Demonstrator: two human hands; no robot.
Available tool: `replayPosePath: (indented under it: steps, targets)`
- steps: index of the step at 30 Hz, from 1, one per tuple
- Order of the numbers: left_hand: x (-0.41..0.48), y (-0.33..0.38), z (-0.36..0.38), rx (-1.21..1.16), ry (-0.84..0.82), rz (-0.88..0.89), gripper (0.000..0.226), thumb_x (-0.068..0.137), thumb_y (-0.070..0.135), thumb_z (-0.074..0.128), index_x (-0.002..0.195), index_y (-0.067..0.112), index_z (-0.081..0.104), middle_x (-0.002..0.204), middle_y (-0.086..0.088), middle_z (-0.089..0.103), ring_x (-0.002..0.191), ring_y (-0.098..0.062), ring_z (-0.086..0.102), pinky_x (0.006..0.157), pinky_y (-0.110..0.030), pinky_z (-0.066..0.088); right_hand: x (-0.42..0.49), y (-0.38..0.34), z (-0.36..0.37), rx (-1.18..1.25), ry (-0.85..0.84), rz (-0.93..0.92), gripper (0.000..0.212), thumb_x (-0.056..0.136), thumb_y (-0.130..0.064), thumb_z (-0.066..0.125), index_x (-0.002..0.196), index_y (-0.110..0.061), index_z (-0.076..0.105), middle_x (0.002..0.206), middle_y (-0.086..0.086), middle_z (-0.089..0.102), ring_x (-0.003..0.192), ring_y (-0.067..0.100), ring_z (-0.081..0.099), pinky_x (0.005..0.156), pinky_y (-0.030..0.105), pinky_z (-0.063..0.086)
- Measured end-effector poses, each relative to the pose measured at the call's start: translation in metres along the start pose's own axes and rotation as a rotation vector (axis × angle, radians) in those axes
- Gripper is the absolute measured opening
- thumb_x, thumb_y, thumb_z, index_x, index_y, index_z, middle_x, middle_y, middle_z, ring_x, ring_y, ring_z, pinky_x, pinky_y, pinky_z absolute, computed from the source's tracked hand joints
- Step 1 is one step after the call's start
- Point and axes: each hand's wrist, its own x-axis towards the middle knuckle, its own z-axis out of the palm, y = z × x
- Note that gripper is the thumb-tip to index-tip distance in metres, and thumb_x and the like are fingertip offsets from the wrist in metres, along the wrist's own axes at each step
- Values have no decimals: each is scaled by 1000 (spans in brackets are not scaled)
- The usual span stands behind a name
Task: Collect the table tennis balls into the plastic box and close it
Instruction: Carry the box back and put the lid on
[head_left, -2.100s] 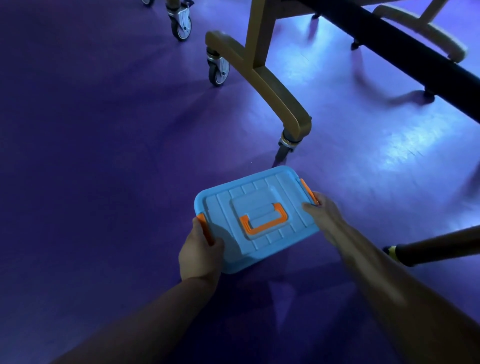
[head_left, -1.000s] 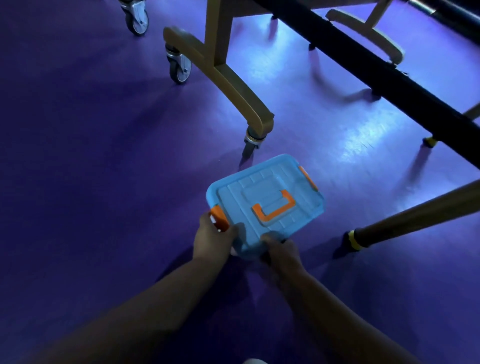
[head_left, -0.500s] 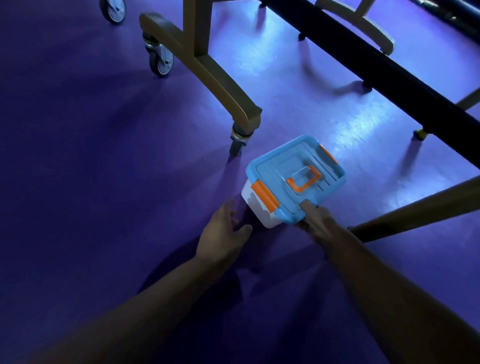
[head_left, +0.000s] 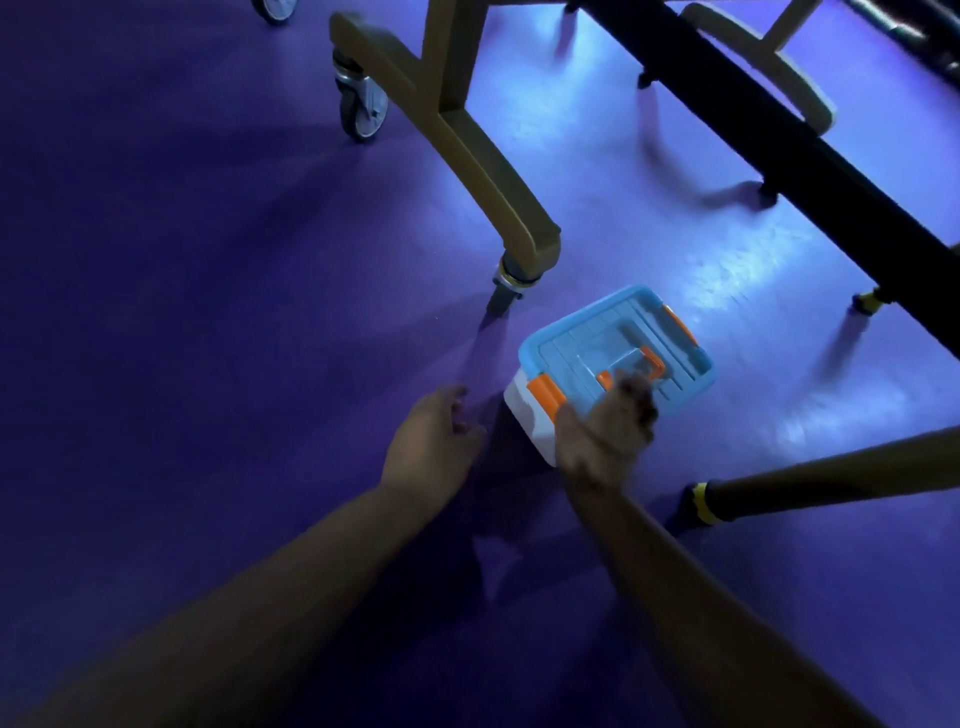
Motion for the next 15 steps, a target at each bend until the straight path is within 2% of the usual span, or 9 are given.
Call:
replayPosePath:
  steps: [2,5,8,10,13,15]
  targets:
    - [17,-1,-17,-2,37,-10,49,85,17,62,133,14,49,122,-5,59,98,-20,60,88,-30,47,-11,-30,15,-27,-1,-261,54,76,-31,48,120,-1,56,117,20,61,107,39,57,93,44,41]
    - [42,-3,-51,74,73,-3,47,87,18,60,133,11,49,125,-8,59,108,-24,59,90,-30,44,-20,-76,24,-29,-156,-469,44,79,-24,48,116,-4,60,107,18,65,97,37,62,85,40,48]
    - [51,-4,-88,144,30,-34,41,89,22,58,129,11,53,123,-7,61,111,-24,58,89,-31,44,-24,-121,19,-133,-440,-473,33,88,-22,51,119,-13,58,116,11,64,108,32,58,87,34,44]
    - [46,-4,-110,157,2,-49,36,90,24,57,123,12,56,118,-5,63,109,-24,58,86,-30,44,-30,-143,12,-207,-606,-459,26,91,-26,50,112,-13,59,114,10,64,108,31,57,82,32,43]
    - [25,6,-148,178,-23,-54,32,91,24,55,121,13,58,117,-4,64,109,-24,58,88,-32,47,-44,-173,-7,-242,-661,-496,23,91,-28,50,108,-15,59,109,8,65,105,30,59,79,32,42]
    - [4,16,-175,179,-48,-85,31,92,23,53,120,13,58,117,-5,64,107,-25,59,88,-34,48,-55,-192,-26,-220,-689,-468,30,90,-28,52,118,-17,54,113,7,64,108,30,57,84,35,44]
